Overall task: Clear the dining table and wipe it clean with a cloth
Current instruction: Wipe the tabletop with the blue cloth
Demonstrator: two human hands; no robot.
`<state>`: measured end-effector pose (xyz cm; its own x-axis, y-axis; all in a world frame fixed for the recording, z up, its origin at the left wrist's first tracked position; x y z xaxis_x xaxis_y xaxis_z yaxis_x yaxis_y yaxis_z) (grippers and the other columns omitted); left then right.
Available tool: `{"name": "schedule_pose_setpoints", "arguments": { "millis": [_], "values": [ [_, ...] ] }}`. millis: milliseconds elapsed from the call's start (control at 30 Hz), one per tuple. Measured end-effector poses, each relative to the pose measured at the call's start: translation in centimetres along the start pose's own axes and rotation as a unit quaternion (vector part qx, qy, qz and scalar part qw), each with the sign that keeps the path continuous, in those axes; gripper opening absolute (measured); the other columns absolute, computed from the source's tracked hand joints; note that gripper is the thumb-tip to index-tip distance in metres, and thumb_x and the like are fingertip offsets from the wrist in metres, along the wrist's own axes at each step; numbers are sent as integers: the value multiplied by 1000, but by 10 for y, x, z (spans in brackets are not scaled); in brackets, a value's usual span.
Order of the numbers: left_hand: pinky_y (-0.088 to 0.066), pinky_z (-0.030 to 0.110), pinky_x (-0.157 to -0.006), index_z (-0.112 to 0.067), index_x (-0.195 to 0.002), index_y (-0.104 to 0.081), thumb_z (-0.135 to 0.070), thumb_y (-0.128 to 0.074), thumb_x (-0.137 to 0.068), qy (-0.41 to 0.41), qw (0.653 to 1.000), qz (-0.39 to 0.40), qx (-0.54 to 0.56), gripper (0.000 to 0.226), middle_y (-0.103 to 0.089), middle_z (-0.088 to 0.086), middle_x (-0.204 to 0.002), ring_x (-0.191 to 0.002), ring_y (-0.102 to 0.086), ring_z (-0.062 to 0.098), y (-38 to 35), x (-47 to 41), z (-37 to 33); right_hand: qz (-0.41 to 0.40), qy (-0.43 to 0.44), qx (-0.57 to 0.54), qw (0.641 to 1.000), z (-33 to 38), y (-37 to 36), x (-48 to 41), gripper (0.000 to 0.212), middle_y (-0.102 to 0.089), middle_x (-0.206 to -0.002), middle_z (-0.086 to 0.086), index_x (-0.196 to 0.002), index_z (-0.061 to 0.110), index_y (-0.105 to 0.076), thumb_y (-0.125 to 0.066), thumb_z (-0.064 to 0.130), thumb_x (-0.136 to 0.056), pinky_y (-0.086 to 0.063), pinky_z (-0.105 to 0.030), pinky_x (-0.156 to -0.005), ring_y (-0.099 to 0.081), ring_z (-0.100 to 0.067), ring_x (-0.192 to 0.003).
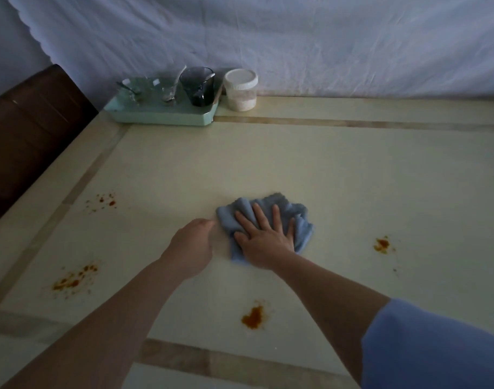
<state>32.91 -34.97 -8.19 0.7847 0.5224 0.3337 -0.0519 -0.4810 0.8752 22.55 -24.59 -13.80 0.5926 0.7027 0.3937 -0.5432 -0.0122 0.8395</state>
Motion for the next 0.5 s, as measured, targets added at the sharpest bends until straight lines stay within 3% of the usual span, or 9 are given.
{"name": "schedule_pose_setpoints", "arguments": {
  "millis": [100,333,433,500],
  "values": [
    [-31,35,-111,-9,-140,-36,-14,-57,-86,-30,999,21,-26,58,-38,11,-145,-134,-38,26,-13,-2,-33,-24,-55,-7,998,-55,19,12,53,17,-156,20,-142,58,1,-19,64,-93,19,-56,-109,26,-24,-143],
    [-26,37,-114,-12,-139,-36,-22,-55,-90,-149,985,54,-68,54,-36,8,-146,-137,-31,23,-43,0,-106,-88,-264,-23,960,-205,55,89,66,20,-156,17,-143,56,5,-21,74,-85,10,-60,-112,21,-26,-144],
    [-25,38,-114,-13,-140,-35,-21,-53,-92,-167,982,48,-81,52,-36,6,-146,-137,-31,22,-41,6,-105,-90,-309,-60,945,-197,48,96,68,25,-156,13,-144,52,8,-21,73,-86,12,-63,-110,25,-31,-143],
    [-25,36,-114,-14,-140,-34,-20,-52,-92,-167,981,45,-86,52,-34,5,-147,-137,-30,22,-38,9,-97,-83,-292,-64,951,-165,36,87,69,28,-155,10,-145,50,10,-21,71,-87,13,-65,-109,29,-33,-141]
  ]
}}
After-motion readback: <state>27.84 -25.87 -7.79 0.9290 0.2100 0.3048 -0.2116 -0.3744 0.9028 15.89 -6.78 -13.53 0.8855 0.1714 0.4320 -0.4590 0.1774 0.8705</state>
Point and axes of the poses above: each hand's wrist, its own x-axis away from the middle knuckle, its own y-axis out of the back of the hand, z = x × y, the point moved 3 cm from there along -x, towards the middle knuckle
